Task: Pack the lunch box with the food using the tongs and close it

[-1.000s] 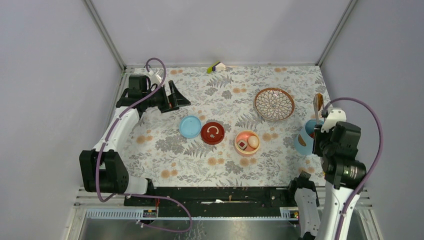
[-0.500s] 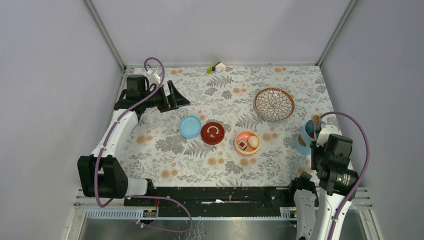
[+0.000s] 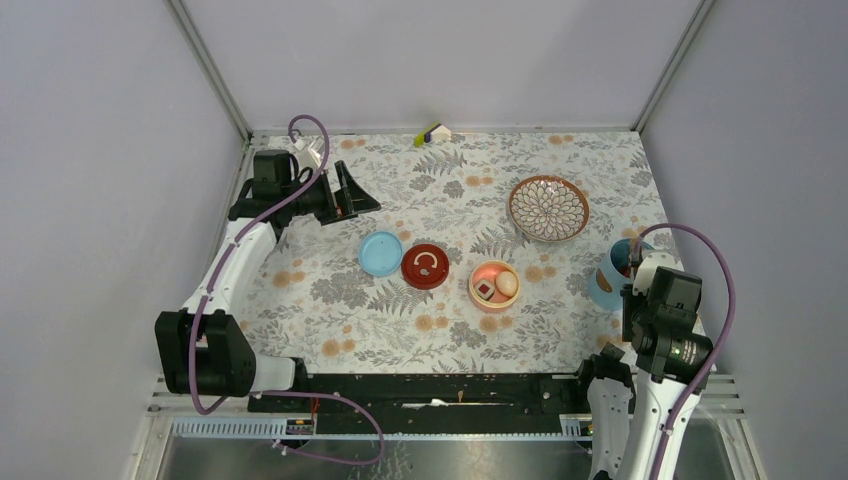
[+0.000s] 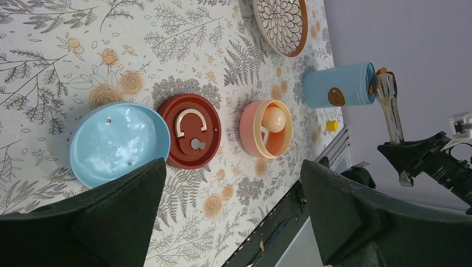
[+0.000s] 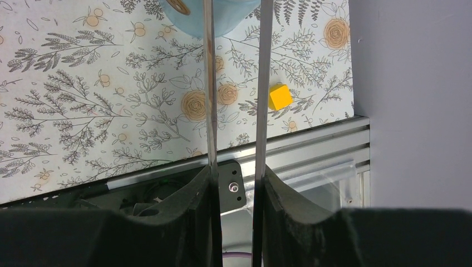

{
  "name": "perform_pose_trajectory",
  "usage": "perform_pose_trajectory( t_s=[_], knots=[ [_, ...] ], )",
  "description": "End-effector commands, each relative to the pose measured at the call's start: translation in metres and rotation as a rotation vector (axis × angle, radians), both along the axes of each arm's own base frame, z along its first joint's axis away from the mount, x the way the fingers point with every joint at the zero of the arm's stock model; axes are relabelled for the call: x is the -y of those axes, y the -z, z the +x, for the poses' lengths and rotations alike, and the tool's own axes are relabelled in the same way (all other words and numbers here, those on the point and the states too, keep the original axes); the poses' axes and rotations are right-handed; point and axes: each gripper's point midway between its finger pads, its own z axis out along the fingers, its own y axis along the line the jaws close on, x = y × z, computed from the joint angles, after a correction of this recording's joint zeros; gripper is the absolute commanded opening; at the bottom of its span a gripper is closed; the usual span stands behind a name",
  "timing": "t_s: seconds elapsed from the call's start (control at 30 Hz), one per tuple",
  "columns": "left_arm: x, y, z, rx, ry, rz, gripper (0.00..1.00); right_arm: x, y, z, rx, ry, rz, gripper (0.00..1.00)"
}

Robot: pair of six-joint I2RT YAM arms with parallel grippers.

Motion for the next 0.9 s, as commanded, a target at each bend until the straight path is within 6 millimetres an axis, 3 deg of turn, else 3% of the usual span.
perform_pose_trajectory(
  t_s=[0.0, 0.87],
  knots=[
    [0.0008, -0.0130, 0.0047, 0.058, 0.015, -0.021, 0.99, 0.0045, -0.0026, 0.0038, 0.017, 0.029, -0.009, 0.36],
    [0.0020, -0.0136, 0.0032, 0.059, 0.022, -0.027, 0.99, -0.0009, -0.0106, 0.0051, 0.040, 0.030, 0.025, 0.42]
  ],
)
